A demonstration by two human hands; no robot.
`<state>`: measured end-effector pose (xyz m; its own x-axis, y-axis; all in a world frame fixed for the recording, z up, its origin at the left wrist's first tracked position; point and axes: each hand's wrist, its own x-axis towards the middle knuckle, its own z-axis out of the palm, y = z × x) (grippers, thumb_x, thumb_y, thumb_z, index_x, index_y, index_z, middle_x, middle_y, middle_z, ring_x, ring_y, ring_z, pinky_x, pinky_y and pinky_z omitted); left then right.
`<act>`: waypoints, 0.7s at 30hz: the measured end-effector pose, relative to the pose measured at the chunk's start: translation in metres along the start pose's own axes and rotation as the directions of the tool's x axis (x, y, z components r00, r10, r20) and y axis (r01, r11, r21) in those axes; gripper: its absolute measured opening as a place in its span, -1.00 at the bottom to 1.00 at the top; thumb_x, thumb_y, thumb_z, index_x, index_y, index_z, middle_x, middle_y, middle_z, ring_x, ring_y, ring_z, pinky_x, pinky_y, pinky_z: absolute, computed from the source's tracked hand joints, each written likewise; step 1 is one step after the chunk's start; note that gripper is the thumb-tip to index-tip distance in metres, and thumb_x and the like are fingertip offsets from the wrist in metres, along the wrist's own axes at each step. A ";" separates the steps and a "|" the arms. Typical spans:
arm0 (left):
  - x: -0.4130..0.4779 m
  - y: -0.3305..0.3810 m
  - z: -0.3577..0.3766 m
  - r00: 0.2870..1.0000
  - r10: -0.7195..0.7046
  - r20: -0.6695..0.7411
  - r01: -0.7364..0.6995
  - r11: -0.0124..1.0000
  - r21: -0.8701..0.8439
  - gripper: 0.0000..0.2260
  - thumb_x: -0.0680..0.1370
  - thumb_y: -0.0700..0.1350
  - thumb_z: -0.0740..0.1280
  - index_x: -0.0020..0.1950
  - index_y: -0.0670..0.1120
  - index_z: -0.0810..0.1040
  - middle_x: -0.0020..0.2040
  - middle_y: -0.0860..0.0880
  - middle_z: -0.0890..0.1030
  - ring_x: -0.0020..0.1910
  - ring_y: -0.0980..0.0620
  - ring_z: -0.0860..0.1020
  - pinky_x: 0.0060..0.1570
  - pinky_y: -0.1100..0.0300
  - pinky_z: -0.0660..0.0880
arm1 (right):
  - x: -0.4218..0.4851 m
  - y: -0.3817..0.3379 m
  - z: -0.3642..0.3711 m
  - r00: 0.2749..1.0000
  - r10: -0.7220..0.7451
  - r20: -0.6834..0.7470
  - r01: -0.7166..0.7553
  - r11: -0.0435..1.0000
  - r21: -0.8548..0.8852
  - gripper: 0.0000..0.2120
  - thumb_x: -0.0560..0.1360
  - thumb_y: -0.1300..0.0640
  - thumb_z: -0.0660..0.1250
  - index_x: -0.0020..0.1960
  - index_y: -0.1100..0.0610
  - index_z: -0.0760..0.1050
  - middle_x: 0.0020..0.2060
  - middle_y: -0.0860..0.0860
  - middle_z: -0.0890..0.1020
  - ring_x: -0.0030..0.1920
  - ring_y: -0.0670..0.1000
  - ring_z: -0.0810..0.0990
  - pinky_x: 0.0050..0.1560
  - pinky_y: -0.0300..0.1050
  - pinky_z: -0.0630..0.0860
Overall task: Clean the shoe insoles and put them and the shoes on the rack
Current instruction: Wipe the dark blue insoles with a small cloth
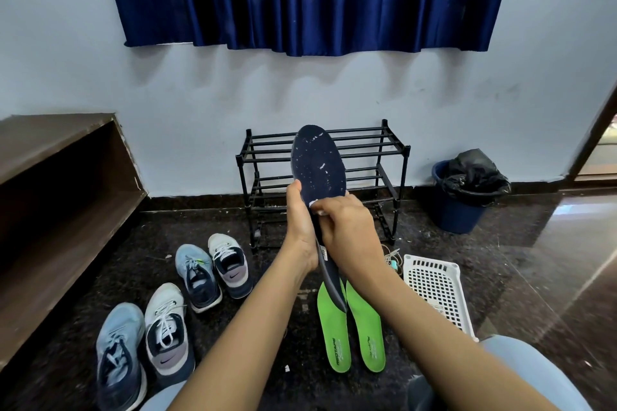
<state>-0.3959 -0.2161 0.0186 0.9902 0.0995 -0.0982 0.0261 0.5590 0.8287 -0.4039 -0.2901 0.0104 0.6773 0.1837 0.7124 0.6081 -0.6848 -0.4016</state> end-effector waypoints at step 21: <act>-0.002 0.005 -0.005 0.998 -0.044 -0.052 0.047 0.997 0.067 -0.36 0.61 0.22 -0.03 0.16 -0.24 0.62 0.08 -0.19 0.67 0.03 -0.10 0.64 0.08 0.10 0.53 | -0.005 -0.002 0.001 0.997 -0.037 0.064 0.032 0.997 0.070 -0.76 0.29 0.36 0.30 -0.14 0.18 0.66 -0.25 0.07 0.68 -0.18 0.13 0.60 -0.12 -0.11 0.52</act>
<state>-0.3984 -0.2092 0.0198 0.9796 0.1173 -0.1630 0.0821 0.5067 0.8582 -0.4079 -0.2885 0.0075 0.6797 0.2533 0.6883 0.6569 -0.6277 -0.4177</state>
